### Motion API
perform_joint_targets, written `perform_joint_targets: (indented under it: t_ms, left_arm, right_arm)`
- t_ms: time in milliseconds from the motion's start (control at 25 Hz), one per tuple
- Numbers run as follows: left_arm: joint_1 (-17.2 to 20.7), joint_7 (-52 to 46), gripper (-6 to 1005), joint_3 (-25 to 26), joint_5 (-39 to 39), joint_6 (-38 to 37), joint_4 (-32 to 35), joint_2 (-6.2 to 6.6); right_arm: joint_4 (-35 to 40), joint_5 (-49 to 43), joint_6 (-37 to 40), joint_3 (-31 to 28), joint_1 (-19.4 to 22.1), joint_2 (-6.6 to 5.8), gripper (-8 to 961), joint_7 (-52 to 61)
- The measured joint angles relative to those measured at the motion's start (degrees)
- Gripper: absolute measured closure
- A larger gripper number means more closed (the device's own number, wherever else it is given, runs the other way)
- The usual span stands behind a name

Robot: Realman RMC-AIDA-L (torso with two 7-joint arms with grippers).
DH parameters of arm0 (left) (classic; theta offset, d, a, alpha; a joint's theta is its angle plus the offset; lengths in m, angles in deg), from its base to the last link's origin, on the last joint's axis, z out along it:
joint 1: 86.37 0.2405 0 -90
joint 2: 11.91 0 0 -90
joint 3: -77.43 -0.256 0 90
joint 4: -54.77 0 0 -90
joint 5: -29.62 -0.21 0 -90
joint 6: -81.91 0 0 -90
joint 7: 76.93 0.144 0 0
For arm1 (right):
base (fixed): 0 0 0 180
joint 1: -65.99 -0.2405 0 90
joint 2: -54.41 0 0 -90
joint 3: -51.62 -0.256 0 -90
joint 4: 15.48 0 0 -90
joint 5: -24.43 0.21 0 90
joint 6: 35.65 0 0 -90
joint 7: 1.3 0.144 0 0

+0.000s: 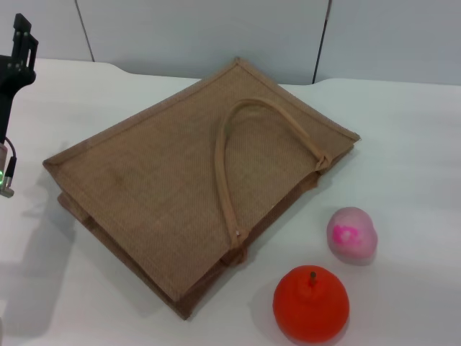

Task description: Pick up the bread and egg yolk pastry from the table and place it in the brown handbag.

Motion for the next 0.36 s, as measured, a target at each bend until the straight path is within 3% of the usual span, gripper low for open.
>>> perform_joint_targets:
  t_ms: [360]
  left_arm:
    - [-0.15, -0.07, 383, 0.0, -0.04, -0.02, -0.05, 0.01]
  right_arm:
    - [-0.45, -0.17, -0.59, 0.02, -0.28, 0.0, 88, 0.04]
